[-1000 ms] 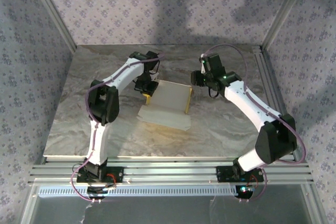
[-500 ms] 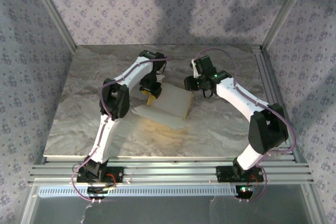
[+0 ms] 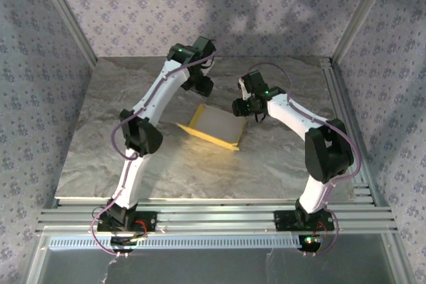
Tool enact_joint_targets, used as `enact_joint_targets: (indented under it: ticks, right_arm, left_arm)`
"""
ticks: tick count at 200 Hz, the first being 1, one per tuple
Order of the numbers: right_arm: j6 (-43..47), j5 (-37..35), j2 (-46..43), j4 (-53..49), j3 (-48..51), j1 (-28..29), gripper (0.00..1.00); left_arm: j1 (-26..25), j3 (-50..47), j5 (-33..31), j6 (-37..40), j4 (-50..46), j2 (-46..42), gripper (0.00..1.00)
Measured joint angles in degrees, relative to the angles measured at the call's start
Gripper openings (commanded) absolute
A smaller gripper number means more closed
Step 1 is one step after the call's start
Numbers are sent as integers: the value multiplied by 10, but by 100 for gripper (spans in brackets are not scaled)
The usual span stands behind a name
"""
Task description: Fold the paper box
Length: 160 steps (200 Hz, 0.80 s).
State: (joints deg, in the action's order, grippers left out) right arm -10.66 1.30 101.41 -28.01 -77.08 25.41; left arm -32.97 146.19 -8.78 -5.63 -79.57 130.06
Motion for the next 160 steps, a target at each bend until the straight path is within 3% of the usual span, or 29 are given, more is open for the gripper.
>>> enact_joint_targets:
  ticks: [15, 45, 82, 97, 129, 160]
  right_arm:
    - [2, 0, 12, -2, -16, -5, 51]
    - [5, 10, 42, -4, -49, -23, 49]
    - [15, 29, 94, -7, -76, -44, 48]
    - [17, 36, 106, -16, -76, -45, 44]
    - [0, 22, 127, -45, -103, -50, 35]
    - [-25, -4, 179, -88, -174, -68, 30]
  left_arm:
    - [0, -78, -13, -18, 45, -75, 59]
    - [-5, -369, -9, -74, 175, -313, 52]
    - [-68, -680, 62, -176, 339, -560, 38]
    - [-116, -774, 77, -216, 396, -598, 29]
    - [-221, -979, 80, -321, 486, -624, 25]
    - [-229, -1111, 77, -406, 583, -619, 24]
